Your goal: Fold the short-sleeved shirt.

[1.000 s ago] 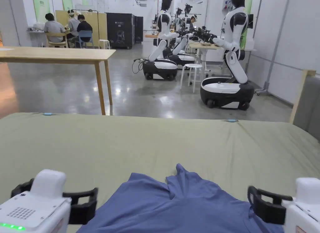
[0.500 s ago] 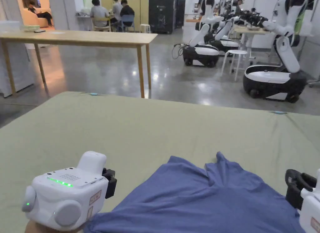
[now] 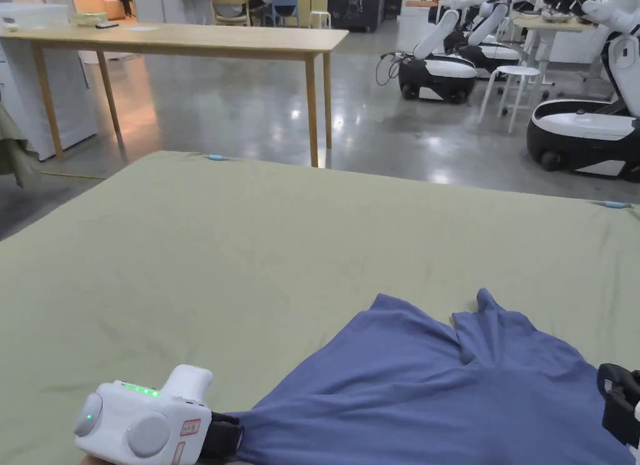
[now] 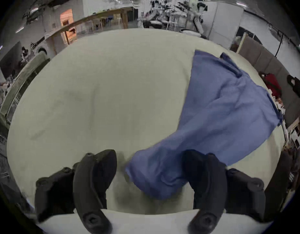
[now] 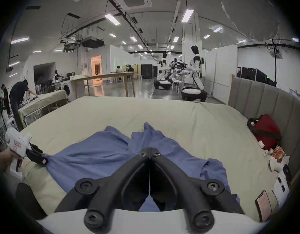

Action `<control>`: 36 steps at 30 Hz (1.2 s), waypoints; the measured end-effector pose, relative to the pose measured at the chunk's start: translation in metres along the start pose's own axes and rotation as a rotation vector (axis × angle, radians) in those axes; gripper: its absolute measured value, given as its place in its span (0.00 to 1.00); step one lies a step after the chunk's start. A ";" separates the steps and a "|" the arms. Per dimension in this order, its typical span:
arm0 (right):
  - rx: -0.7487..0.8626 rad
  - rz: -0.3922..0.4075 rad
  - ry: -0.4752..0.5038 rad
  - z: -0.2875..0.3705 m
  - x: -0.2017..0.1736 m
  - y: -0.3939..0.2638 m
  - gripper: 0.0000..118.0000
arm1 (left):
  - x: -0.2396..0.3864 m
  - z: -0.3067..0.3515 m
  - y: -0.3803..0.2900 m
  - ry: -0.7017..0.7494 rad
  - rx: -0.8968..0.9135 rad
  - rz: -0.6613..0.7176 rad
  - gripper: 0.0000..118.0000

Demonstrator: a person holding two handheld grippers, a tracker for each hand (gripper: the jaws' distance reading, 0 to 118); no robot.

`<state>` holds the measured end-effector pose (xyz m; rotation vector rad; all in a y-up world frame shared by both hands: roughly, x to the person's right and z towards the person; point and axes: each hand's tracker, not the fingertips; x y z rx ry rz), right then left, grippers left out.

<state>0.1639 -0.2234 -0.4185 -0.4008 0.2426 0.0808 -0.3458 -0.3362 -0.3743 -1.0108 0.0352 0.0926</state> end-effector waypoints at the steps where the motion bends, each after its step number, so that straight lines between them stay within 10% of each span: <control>1: -0.009 0.003 -0.002 -0.002 0.002 0.001 0.01 | 0.001 0.000 -0.002 -0.004 0.004 0.005 0.71; 3: -0.027 0.004 -0.009 -0.006 0.008 0.004 0.01 | 0.007 0.012 0.000 -0.007 0.016 -0.038 0.59; 5: -0.047 0.000 -0.020 -0.016 0.017 0.011 0.01 | 0.017 0.025 -0.001 -0.019 0.047 -0.076 0.09; 6: -0.060 0.002 -0.027 -0.023 0.021 0.014 0.01 | 0.022 0.027 -0.002 -0.005 0.060 -0.071 0.02; 12: -0.229 0.074 -0.065 -0.114 0.061 0.039 0.01 | 0.042 0.067 0.009 0.006 0.207 -0.069 0.02; 13: -0.278 0.095 -0.065 -0.137 0.067 0.041 0.13 | 0.043 0.073 0.011 0.005 0.217 -0.066 0.02; 16: -0.420 0.117 -0.022 -0.209 0.084 0.034 1.00 | 0.057 0.088 0.018 0.007 0.253 -0.071 0.02; 24: -0.576 0.223 -0.010 -0.300 0.088 -0.009 0.90 | 0.065 0.086 0.032 0.001 0.233 -0.059 0.02; 28: -0.517 0.010 0.036 -0.280 0.094 0.003 0.03 | 0.067 0.082 0.038 0.014 0.224 -0.070 0.02; 36: -0.382 -0.064 0.083 -0.186 0.081 0.041 0.03 | 0.067 0.085 0.043 0.013 0.254 -0.066 0.02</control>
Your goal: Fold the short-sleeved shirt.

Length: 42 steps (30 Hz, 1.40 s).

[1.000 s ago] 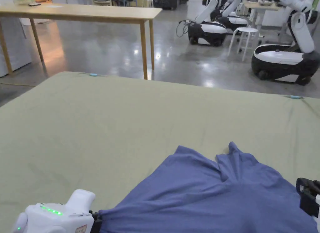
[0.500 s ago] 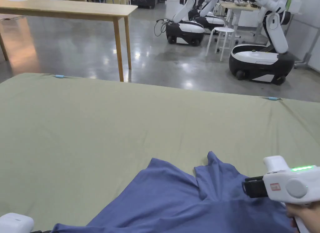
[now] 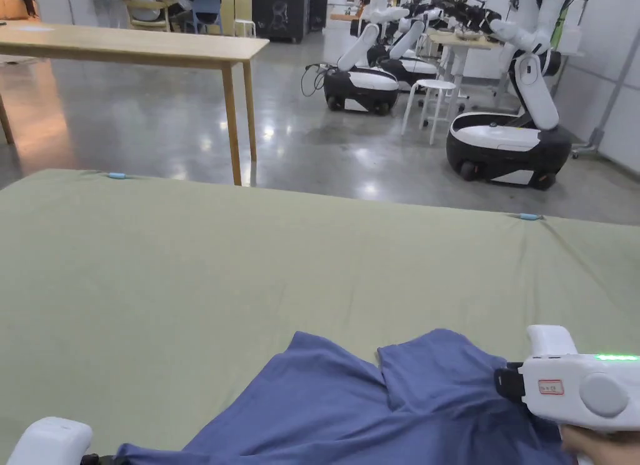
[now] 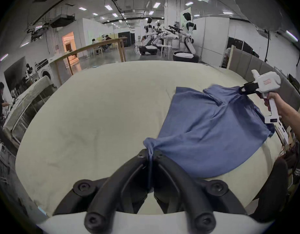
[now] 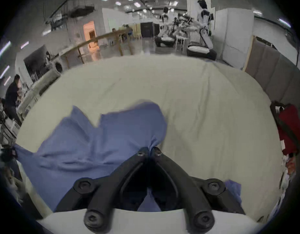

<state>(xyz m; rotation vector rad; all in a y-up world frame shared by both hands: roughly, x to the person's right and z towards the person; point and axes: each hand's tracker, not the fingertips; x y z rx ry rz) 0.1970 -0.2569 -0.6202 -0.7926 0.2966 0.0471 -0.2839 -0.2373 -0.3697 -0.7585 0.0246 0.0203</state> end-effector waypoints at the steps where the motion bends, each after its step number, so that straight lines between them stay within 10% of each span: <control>1: 0.036 -0.006 0.012 0.020 -0.003 0.003 0.03 | 0.000 0.001 0.003 -0.003 0.009 0.008 0.02; 11: 0.422 0.169 -0.084 0.217 -0.030 0.086 0.03 | 0.007 0.039 0.126 0.007 0.257 -0.005 0.02; 22: 0.688 0.086 -0.194 0.312 -0.002 0.226 0.03 | 0.012 0.059 0.316 0.131 0.484 0.029 0.02; 33: 0.794 0.056 -0.223 0.305 0.013 0.289 0.03 | 0.018 0.081 0.402 0.270 0.646 -0.046 0.01; 42: 0.654 0.039 -0.234 0.195 0.028 0.247 0.03 | -0.003 -0.032 0.360 0.257 0.505 0.012 0.01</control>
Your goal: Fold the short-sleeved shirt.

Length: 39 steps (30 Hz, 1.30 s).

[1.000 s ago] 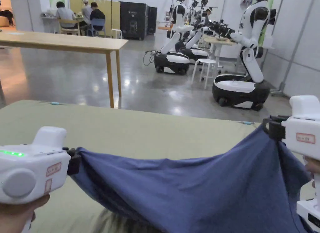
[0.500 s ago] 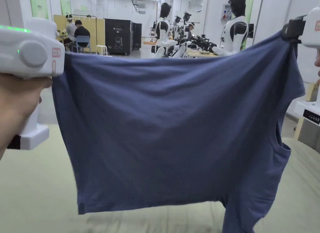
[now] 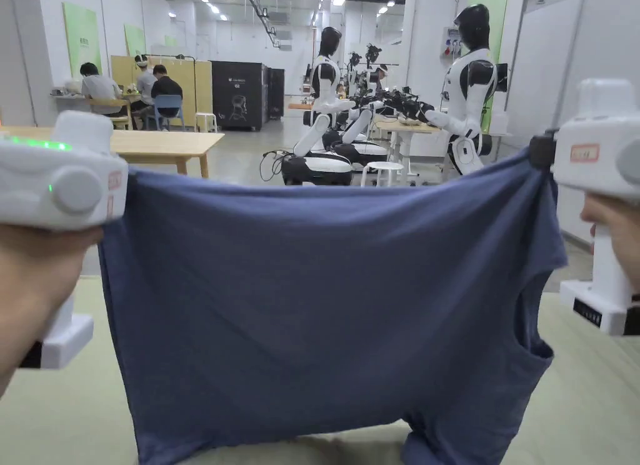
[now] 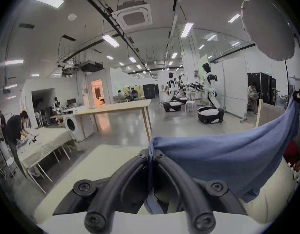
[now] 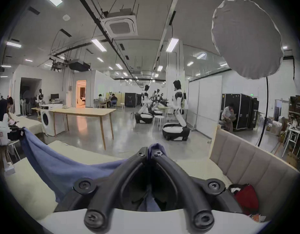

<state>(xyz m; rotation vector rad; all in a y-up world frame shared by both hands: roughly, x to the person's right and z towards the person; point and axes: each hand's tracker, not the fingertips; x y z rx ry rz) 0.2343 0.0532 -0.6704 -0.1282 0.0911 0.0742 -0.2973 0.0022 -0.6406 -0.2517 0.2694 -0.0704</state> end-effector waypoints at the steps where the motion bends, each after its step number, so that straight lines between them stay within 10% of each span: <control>1: -0.016 -0.013 0.004 -0.005 0.004 -0.010 0.03 | 0.000 -0.004 -0.009 -0.002 -0.005 0.003 0.01; 13: -0.100 0.016 0.091 0.115 0.027 -0.083 0.03 | 0.005 0.126 -0.078 -0.197 -0.085 0.059 0.01; 29: -0.646 0.074 0.106 0.296 0.014 -0.399 0.03 | -0.026 0.288 -0.380 -0.240 -0.631 -0.018 0.04; 31: -0.642 0.045 0.092 0.300 0.018 -0.399 0.22 | -0.028 0.293 -0.377 -0.228 -0.610 -0.003 0.46; 33: -0.599 0.042 0.080 0.309 0.016 -0.378 0.89 | -0.025 0.304 -0.363 -0.207 -0.536 -0.005 1.00; 39: -0.195 -0.026 0.157 0.358 -0.009 -0.310 1.00 | -0.024 0.332 -0.333 -0.171 -0.099 -0.061 0.98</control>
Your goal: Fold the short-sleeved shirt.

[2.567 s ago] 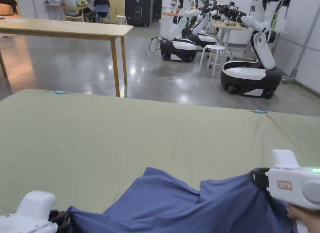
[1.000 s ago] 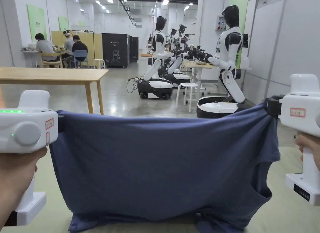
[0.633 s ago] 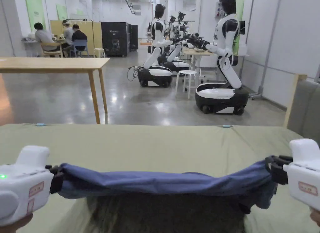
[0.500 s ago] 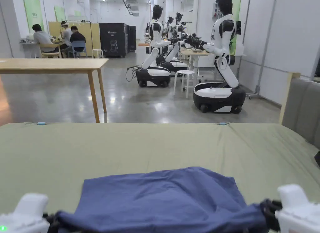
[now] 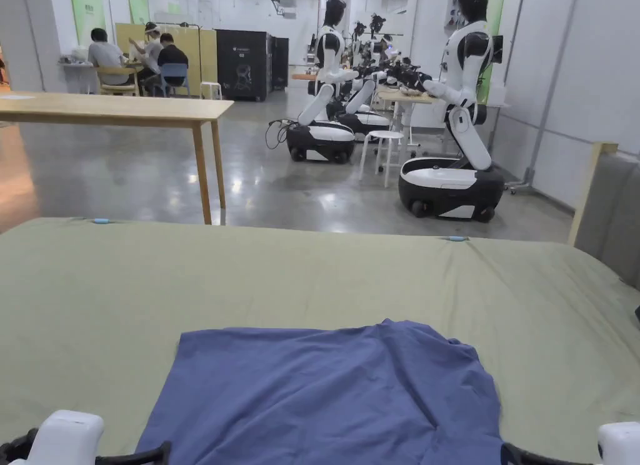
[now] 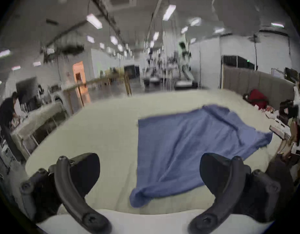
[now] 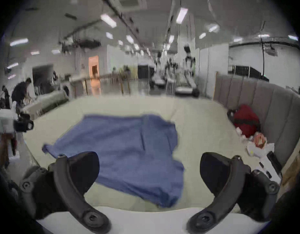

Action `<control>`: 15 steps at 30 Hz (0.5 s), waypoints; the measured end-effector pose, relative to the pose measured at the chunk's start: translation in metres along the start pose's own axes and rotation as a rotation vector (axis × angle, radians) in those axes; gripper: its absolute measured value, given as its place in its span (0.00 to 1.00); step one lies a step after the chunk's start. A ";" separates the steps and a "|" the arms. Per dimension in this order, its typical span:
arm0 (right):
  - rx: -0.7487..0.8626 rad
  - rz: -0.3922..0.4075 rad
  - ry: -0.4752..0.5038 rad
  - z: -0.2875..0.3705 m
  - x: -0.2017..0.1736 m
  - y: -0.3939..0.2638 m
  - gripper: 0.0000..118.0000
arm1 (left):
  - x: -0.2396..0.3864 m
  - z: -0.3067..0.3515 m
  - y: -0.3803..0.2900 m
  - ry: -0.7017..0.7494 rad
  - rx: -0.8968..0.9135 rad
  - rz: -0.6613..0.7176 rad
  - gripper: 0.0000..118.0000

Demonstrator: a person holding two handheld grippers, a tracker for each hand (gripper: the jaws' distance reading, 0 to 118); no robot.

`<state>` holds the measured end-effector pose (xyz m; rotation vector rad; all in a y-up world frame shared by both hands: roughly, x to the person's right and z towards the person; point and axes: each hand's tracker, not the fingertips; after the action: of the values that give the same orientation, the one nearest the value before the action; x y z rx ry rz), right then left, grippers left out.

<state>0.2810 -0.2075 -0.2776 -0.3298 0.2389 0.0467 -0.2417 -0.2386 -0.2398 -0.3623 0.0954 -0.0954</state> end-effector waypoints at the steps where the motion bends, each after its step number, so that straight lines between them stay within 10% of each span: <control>1: 0.042 -0.013 -0.014 0.007 -0.006 0.002 0.94 | 0.002 0.003 0.001 -0.002 0.041 -0.005 0.97; 4: 0.052 -0.010 -0.027 0.014 -0.020 0.005 0.75 | 0.040 0.042 0.027 -0.012 0.000 -0.007 0.88; 5: 0.061 0.013 -0.063 0.013 -0.025 0.004 0.37 | 0.043 0.042 0.026 -0.010 -0.033 -0.010 0.66; 6: 0.048 0.038 -0.108 0.007 -0.030 0.002 0.00 | 0.045 0.043 0.026 -0.015 -0.063 -0.018 0.17; 7: 0.053 0.051 -0.114 0.007 -0.031 -0.002 0.00 | 0.038 0.033 0.016 -0.012 -0.111 -0.036 0.00; 13: -0.022 0.008 -0.061 -0.001 -0.024 -0.010 0.00 | -0.004 0.020 -0.013 -0.050 -0.278 0.024 0.00; 15: -0.050 0.007 -0.064 -0.002 -0.024 -0.012 0.00 | -0.014 0.012 -0.025 -0.063 -0.351 0.034 0.24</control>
<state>0.2580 -0.2199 -0.2701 -0.3768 0.1755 0.0698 -0.2564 -0.2559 -0.2188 -0.7133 0.0556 -0.0332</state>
